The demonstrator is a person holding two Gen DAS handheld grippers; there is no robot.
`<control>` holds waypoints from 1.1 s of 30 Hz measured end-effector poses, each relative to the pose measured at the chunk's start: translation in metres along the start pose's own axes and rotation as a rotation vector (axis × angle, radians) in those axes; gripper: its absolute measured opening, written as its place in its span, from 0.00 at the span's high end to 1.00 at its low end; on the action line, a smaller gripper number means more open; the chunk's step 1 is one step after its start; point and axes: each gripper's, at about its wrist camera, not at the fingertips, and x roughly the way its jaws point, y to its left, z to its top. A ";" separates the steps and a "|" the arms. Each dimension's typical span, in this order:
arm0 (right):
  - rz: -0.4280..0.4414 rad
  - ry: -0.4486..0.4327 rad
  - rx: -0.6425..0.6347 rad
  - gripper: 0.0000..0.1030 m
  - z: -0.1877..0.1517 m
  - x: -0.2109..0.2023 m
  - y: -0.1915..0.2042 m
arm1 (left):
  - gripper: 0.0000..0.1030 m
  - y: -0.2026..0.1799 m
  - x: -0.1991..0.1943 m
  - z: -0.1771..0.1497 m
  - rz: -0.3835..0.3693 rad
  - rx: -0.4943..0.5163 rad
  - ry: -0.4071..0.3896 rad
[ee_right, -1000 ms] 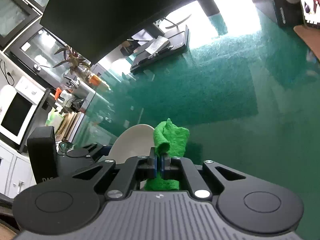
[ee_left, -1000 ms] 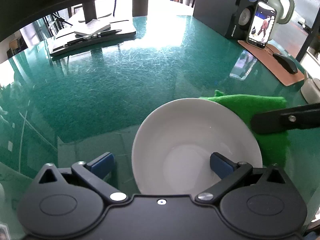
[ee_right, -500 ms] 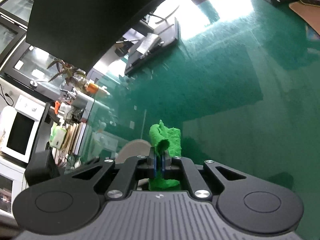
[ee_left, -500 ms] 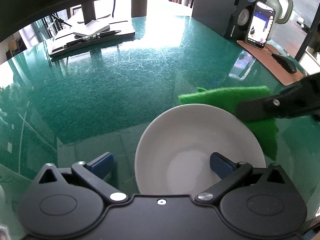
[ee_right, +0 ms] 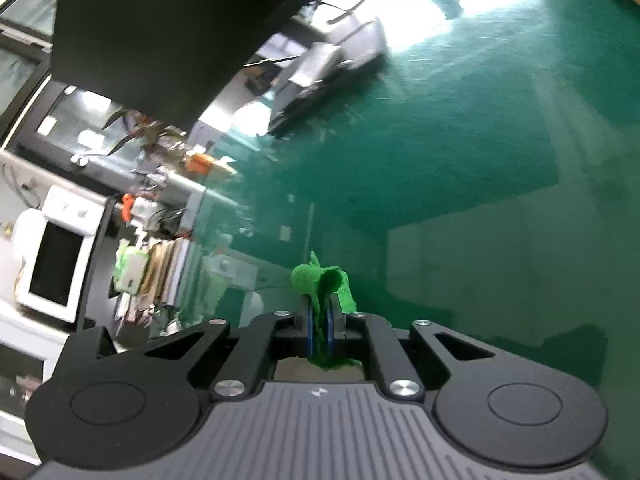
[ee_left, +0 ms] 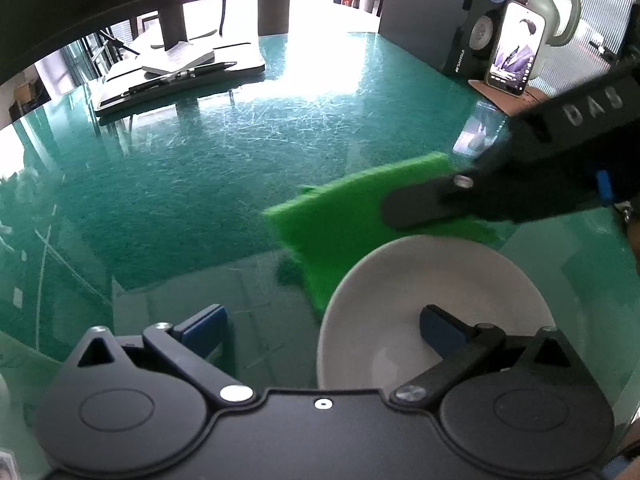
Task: Clean bowl
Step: 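Wipe the cloth along the bowl's rim and inner wall with the right gripper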
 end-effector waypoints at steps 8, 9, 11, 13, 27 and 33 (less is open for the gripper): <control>0.050 0.008 -0.015 0.92 0.000 0.014 0.017 | 0.00 0.000 0.001 0.000 -0.004 0.009 -0.002; 0.055 0.011 -0.019 0.92 -0.001 0.015 0.019 | 0.00 0.000 0.001 0.001 -0.005 0.010 -0.002; 0.065 0.016 -0.028 0.92 -0.002 0.017 0.022 | 0.00 0.000 0.001 0.000 -0.006 0.012 -0.003; 0.063 0.009 -0.019 0.93 -0.001 0.014 0.020 | 0.00 0.000 0.001 0.000 -0.007 0.013 -0.006; 0.067 0.038 -0.025 0.92 -0.002 0.030 0.028 | 0.00 -0.001 0.002 0.001 -0.008 0.014 -0.006; 0.013 -0.013 0.024 0.92 -0.002 0.002 0.011 | 0.00 -0.001 0.002 0.000 -0.009 0.016 -0.009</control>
